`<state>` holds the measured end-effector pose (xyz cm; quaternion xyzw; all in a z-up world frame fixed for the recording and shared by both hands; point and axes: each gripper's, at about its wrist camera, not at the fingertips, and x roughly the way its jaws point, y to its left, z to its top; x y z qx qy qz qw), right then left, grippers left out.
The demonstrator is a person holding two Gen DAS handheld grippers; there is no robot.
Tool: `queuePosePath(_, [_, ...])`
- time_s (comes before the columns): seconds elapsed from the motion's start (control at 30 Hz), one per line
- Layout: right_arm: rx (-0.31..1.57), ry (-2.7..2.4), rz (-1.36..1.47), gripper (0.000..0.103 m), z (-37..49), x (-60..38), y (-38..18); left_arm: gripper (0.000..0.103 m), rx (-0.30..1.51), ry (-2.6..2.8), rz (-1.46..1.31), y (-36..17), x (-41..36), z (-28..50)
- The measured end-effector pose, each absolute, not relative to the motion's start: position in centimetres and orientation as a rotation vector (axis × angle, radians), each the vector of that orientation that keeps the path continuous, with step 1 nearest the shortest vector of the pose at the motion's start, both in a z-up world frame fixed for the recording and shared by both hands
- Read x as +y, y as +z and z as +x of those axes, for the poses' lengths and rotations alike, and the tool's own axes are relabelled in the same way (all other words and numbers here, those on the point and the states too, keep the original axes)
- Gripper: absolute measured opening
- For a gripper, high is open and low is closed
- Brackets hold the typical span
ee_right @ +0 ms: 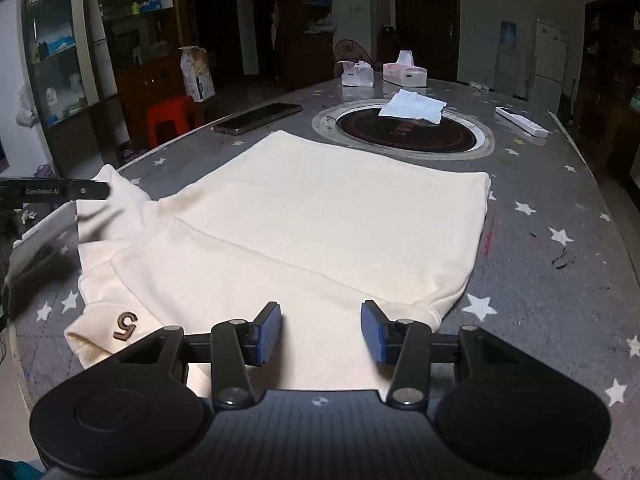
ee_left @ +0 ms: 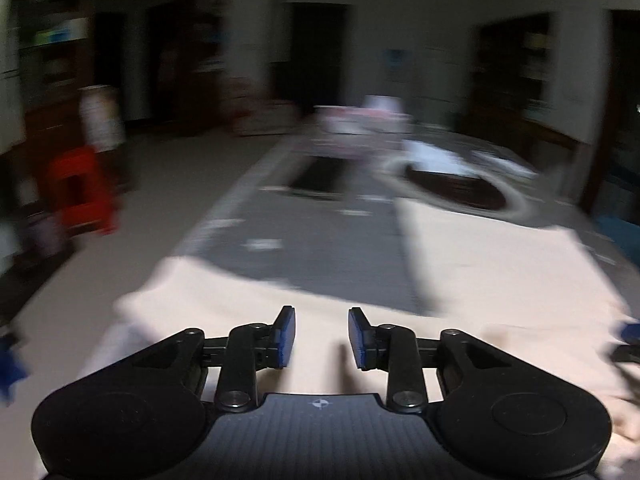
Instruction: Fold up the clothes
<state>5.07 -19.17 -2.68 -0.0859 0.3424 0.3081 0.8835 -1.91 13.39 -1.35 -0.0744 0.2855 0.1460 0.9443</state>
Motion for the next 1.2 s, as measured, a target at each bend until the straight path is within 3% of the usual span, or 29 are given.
queuePosePath(0.17, [0.677,0.657,-0.170,0.045,4.3,-19.1,-1.3,0.046,0.580,0.550,-0.196,-1.5,18.4,-3.0])
queuePosePath(0.33, [0.669,0.671,-0.168,0.045,3.6,-18.9,-1.0,0.045,0.607,0.621,-0.244,-2.6,21.5,-2.6])
queuePosePath(0.4, [0.670,0.671,-0.166,0.045,3.5,-18.8,-0.9,0.038,0.609,0.617,-0.267,-2.9,22.0,-2.6])
queuePosePath(0.5, [0.674,0.666,-0.164,0.045,3.4,-18.9,-1.0,0.013,0.605,0.610,-0.294,-3.2,22.7,-2.5])
queuePosePath(0.57, [0.677,0.660,-0.164,0.045,3.4,-19.0,-1.1,0.006,0.587,0.605,-0.309,-3.1,22.9,-2.7])
queuePosePath(0.87, [0.690,0.653,-0.148,0.045,3.1,-19.6,-1.6,0.005,0.472,0.461,-0.368,0.5,21.2,-3.5])
queuePosePath(1.2, [0.638,0.616,-0.078,0.045,2.7,-22.1,-0.2,0.005,0.343,0.006,-0.327,7.2,9.6,-2.0])
